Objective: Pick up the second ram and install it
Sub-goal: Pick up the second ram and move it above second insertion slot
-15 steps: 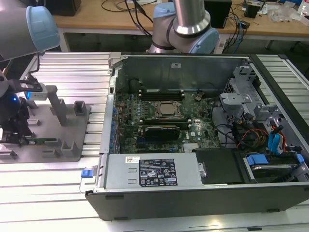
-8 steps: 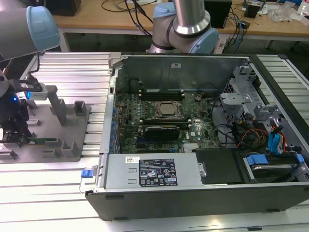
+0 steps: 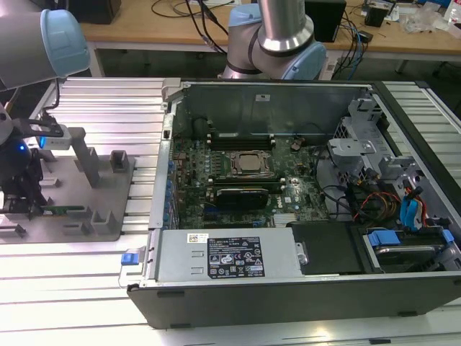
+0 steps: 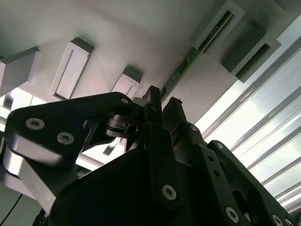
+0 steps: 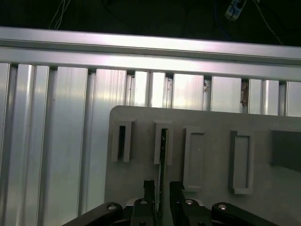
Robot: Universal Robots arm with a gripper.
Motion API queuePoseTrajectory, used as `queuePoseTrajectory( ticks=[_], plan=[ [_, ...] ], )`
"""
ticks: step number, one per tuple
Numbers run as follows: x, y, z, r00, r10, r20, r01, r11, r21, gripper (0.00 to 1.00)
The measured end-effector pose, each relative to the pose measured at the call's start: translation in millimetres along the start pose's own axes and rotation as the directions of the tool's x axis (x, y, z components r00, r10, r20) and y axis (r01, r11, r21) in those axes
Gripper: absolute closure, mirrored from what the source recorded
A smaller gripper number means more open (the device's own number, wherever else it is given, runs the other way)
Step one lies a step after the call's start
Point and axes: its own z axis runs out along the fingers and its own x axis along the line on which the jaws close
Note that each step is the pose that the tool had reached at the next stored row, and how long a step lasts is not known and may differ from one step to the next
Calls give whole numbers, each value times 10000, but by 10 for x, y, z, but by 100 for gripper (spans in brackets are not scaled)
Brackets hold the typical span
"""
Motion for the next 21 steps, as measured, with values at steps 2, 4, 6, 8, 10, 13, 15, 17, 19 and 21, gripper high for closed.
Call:
queuePoseTrajectory(
  ticks=[2,4,6,8,10,13,15,17,19,21],
  plan=[
    [0,0,0,10000,0,-8,0,10000,-1,84],
    [0,0,0,10000,1,-18,-1,10000,-2,84],
    [0,0,0,10000,1,-28,-1,10000,-2,91],
    [0,0,0,10000,2,-35,-2,10000,-2,91],
    [0,0,0,10000,2,-41,-2,10000,-3,91],
    [-1,0,1,9977,680,-14,-680,9977,1,91],
    [0,0,2,9942,1076,4,-1076,9942,3,91],
    [1,0,2,9962,873,-6,-873,9962,1,91],
    [0,0,3,9976,688,-13,-688,9976,1,91],
    [0,0,2,9977,672,-14,-672,9977,1,91]
  ],
)
